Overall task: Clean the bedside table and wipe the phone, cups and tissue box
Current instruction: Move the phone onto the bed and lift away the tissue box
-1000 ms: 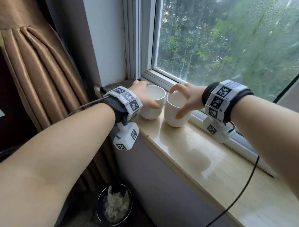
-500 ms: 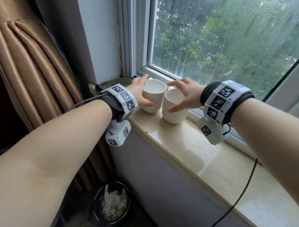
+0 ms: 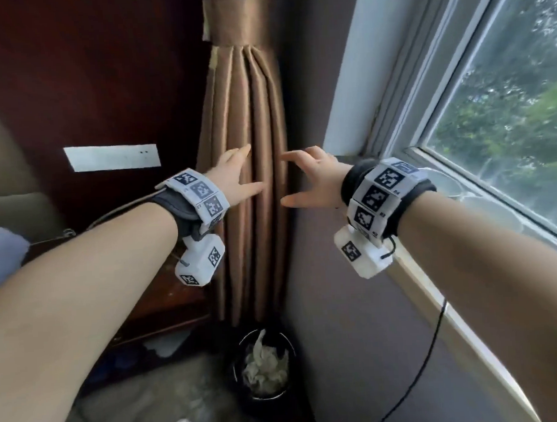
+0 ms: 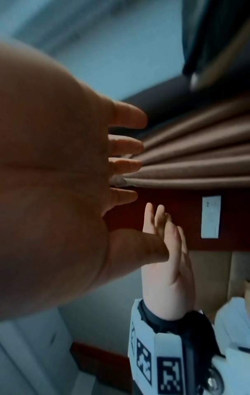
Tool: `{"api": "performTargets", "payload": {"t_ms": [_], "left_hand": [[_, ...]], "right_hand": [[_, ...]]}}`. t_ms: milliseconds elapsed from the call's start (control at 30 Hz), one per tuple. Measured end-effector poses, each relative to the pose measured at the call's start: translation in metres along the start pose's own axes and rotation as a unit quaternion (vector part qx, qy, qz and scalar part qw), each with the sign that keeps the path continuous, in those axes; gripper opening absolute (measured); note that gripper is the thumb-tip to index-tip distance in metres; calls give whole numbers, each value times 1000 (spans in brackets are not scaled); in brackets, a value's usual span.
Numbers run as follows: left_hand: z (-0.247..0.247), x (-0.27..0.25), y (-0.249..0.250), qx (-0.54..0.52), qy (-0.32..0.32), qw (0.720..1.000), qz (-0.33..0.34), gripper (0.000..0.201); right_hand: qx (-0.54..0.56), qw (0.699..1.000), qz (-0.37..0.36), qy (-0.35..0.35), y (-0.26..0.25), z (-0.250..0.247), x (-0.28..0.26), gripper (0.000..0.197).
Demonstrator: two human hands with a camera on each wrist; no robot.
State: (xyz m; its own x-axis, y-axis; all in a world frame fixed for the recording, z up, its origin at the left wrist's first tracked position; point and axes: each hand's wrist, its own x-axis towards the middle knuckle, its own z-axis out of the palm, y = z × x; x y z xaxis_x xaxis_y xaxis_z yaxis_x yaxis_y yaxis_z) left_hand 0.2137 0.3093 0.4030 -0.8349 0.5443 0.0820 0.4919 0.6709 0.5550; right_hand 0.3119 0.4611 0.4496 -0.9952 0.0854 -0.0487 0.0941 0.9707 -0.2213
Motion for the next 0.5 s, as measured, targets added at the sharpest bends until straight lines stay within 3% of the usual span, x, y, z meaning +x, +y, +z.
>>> {"api": "performTargets", "payload": {"t_ms": [233, 500], "left_hand": [[-47, -18, -169, -1, 33, 988, -151, 77], [-42, 25, -384, 8, -17, 953, -302, 81]], "right_hand": [[37, 990, -76, -114, -98, 95, 110, 75], [34, 965, -30, -258, -163, 226, 278, 69]]}}
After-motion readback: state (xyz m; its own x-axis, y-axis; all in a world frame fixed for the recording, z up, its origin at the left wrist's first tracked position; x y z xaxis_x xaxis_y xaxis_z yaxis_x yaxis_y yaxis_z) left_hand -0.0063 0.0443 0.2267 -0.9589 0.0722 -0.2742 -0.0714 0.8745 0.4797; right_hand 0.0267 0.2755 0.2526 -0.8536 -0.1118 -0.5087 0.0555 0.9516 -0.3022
